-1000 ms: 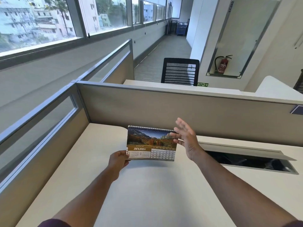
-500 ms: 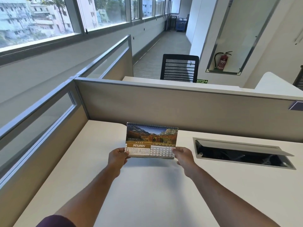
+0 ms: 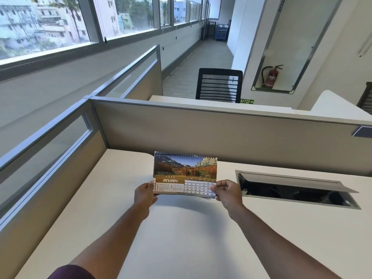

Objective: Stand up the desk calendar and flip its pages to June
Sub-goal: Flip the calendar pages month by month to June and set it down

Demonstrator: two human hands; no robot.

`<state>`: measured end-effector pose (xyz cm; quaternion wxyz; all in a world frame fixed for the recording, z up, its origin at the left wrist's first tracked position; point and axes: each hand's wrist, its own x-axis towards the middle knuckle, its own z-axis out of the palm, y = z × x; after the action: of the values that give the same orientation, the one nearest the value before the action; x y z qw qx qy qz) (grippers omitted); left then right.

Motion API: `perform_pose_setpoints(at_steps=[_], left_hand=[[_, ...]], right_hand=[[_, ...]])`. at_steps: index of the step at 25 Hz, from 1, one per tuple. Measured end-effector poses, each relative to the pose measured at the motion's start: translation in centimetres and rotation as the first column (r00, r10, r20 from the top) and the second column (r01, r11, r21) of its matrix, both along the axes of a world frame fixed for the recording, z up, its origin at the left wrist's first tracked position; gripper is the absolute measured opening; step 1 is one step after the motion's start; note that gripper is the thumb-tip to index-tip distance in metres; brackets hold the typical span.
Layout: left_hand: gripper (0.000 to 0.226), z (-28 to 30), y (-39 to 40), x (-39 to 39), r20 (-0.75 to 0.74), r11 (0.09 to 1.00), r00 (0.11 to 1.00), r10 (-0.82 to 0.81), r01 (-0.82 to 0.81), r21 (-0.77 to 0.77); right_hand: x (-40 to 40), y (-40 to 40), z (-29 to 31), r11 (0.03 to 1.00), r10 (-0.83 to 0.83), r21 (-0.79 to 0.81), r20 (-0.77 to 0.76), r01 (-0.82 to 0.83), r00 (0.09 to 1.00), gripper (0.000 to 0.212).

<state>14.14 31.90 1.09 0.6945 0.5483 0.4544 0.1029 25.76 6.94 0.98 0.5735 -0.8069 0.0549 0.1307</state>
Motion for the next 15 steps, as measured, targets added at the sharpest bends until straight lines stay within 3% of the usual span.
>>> perform_pose_setpoints(at_steps=[6,8,11,15], left_hand=[[0.024,0.2,0.2,-0.1,-0.021,0.998,0.998,-0.061,0.061,0.015],[0.028,-0.1,0.5,-0.1,-0.013,0.997,0.997,-0.073,0.073,-0.004],[0.027,-0.4,0.5,-0.4,-0.008,0.996,0.996,-0.085,0.085,0.011],[0.027,-0.2,0.3,-0.8,0.045,0.992,0.992,-0.121,0.12,0.026]], right_hand=[[-0.1,-0.4,1.3,0.997,0.01,0.082,-0.004,-0.01,1.0,0.017],[-0.1,-0.3,3.0,0.97,0.025,0.244,-0.041,-0.015,0.999,0.018],[-0.2,0.4,5.8,0.848,0.059,0.53,-0.127,0.018,0.99,0.004],[0.2,2.1,8.8,0.669,0.111,0.742,-0.153,0.04,0.982,0.058]])
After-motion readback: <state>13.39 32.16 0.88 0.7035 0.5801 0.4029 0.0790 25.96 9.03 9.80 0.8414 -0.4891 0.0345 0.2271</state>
